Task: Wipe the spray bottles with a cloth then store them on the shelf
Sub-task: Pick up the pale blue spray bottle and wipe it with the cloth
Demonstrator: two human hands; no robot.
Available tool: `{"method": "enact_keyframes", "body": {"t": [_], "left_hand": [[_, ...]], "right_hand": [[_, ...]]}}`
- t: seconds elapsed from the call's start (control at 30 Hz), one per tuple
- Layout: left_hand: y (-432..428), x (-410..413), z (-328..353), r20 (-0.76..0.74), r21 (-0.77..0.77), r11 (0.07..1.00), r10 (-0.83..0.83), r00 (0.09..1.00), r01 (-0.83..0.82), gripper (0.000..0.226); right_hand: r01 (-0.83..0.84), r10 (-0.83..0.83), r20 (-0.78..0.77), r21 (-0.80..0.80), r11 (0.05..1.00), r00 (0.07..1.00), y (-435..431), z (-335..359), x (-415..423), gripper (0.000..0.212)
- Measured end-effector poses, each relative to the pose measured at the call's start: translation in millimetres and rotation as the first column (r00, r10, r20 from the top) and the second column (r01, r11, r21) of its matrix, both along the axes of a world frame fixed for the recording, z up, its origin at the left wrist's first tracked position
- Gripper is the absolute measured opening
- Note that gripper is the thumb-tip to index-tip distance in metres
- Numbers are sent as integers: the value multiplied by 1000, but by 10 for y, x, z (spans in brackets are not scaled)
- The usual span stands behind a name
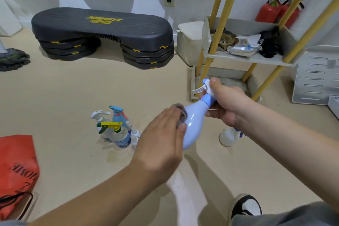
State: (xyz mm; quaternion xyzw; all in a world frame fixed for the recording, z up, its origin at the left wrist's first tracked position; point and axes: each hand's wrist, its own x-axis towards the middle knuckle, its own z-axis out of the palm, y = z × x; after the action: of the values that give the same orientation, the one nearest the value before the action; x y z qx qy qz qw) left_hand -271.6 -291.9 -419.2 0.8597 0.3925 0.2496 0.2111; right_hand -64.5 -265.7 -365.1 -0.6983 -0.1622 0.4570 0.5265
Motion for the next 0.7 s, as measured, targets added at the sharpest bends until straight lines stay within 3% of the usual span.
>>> {"method": "enact_keyframes", "body": {"t": [0.07,0.13,0.17,0.2,0.23,0.27,0.33,0.37,0.4,0.57,0.7], "left_hand": [[-95,27,-11,-103,228,960,-143,984,163,52],[63,-35,-71,-201,346,901,-200,959,261,53],[161,-63,-94,-169,296,921,-209,963,251,50],[229,-80,-89,-63,152,972,-173,983,181,46],[271,-102,-37,106,-103,994,-33,994,44,38],[307,-114,11,242,-352,935,140,960,-47,31],[423,-130,37,272,-712,680,494,826,-172,34],[458,-144,38,251,-773,607,562,788,-186,37],[471,-151,59,240,-767,608,570,785,-207,39],[395,-88,186,335,-689,712,479,812,-135,44],[373,-53,289,347,-686,710,514,785,-162,42]], "right_hand": [[18,-18,-30,3,1000,999,18,-1,1,26],[39,-39,-48,11,999,998,43,18,18,25],[53,-52,-46,17,998,998,50,27,35,26],[66,-65,-43,22,998,997,50,34,54,25],[75,-74,-42,26,997,996,46,34,74,25],[82,-80,-54,30,996,995,37,34,89,25],[99,-93,-124,44,994,988,23,37,111,27],[106,-97,-161,50,993,982,24,42,119,29],[109,-97,-186,56,992,978,28,49,128,29],[100,-86,-194,65,993,977,24,70,123,29],[90,-77,-185,64,994,980,15,91,94,28]]}}
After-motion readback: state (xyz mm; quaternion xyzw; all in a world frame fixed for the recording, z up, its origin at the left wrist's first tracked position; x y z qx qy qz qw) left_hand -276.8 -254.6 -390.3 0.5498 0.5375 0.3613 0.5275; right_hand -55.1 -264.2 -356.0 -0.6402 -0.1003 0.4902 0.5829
